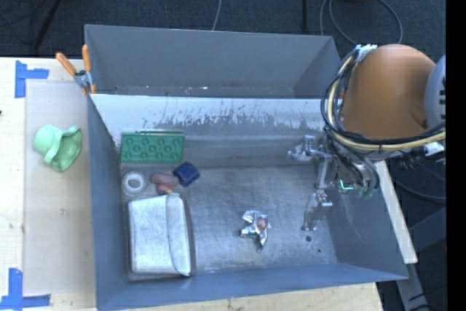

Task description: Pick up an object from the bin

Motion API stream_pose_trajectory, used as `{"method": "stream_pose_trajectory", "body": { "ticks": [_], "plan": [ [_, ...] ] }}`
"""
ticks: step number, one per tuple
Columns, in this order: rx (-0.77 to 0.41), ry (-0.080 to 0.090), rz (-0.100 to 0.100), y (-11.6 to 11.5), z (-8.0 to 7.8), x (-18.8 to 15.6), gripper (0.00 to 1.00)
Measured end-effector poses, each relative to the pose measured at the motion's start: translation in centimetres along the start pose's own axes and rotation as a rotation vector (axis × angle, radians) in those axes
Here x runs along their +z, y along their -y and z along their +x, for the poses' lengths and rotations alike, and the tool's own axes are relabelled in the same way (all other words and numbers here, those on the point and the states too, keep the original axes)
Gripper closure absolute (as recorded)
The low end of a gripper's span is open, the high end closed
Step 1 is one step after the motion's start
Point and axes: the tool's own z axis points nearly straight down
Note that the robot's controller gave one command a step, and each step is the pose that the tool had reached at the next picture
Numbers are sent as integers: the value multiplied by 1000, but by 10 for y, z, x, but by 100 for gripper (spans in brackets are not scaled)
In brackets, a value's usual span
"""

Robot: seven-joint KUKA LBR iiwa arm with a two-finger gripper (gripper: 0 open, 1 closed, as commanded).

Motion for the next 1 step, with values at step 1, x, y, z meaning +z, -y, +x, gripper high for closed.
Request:
{"method": "stream_pose_trajectory", "body": {
  "ticks": [1],
  "plan": [
    [-381,13,2,-53,9,153,0]
  ]
}}
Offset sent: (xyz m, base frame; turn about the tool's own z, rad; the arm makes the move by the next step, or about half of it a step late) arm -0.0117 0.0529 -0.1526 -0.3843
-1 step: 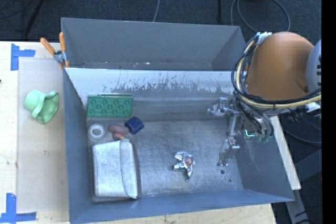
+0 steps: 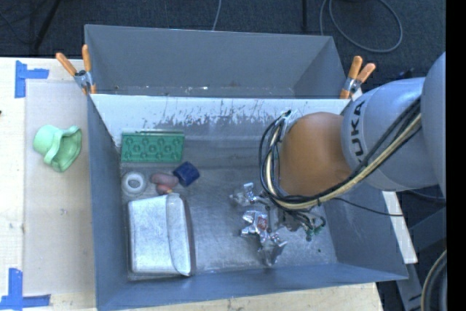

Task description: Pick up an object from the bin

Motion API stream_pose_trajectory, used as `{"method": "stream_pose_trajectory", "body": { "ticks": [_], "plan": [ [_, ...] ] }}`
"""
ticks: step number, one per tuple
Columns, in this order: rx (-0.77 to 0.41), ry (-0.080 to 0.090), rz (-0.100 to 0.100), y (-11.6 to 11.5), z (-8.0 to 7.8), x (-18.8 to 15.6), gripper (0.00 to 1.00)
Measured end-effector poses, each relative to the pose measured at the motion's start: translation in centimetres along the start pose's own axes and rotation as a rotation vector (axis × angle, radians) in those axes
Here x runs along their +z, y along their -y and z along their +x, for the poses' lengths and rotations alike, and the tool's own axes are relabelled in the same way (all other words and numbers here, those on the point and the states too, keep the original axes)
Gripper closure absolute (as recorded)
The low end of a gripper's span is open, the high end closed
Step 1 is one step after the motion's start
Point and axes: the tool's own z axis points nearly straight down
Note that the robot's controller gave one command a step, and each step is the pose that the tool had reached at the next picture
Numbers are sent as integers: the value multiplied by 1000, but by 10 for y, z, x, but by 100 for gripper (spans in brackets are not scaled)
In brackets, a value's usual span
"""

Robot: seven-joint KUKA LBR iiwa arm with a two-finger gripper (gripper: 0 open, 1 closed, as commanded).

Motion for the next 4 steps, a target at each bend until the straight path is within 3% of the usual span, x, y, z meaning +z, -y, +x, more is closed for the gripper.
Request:
{"method": "stream_pose_trajectory", "body": {
  "ticks": [1,2,3,4],
  "plan": [
    [109,-2,0,5,3,-31,0],
    [170,-4,-1,11,5,-30,0],
    [112,1,1,4,11,-1,0],
    [112,-2,1,5,11,-2,0]
  ]
}}
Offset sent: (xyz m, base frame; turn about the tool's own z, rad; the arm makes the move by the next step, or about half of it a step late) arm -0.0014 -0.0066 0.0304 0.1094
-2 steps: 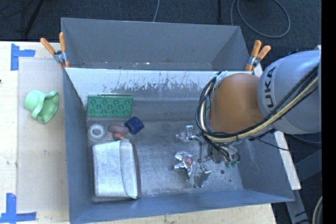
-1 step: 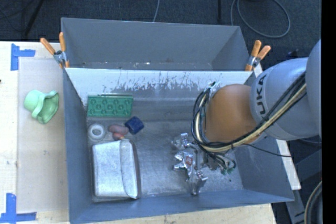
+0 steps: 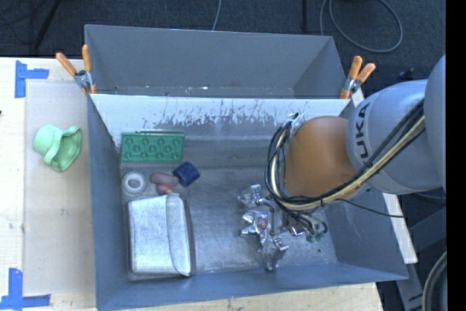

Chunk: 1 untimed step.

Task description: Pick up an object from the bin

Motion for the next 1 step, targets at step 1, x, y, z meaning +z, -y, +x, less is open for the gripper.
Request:
{"method": "stream_pose_trajectory", "body": {
  "ticks": [1],
  "plan": [
    [-1,3,0,0,-2,-3,100]
  ]
}}
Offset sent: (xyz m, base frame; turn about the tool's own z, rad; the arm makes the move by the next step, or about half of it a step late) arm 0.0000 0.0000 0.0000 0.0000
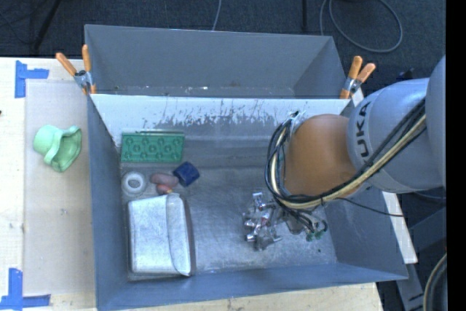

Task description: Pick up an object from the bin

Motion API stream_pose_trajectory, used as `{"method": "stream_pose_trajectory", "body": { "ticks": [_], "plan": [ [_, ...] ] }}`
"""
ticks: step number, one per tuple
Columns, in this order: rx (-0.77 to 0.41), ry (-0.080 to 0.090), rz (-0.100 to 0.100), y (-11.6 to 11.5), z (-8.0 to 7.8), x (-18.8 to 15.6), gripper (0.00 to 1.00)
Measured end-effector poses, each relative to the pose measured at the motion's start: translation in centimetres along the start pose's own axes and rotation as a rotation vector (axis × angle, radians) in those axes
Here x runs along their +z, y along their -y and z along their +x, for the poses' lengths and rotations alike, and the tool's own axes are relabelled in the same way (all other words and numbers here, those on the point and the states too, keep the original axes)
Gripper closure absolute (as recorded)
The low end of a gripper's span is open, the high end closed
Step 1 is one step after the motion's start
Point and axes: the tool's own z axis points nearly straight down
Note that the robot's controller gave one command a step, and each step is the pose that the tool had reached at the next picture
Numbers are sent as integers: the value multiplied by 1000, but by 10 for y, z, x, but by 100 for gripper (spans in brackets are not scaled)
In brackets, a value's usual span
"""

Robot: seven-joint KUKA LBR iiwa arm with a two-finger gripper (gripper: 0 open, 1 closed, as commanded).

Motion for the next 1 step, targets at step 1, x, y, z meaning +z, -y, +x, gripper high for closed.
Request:
{"method": "stream_pose_trajectory", "body": {
  "ticks": [1],
  "plan": [
    [2,1,1,-1,-3,-122,100]
  ]
}}
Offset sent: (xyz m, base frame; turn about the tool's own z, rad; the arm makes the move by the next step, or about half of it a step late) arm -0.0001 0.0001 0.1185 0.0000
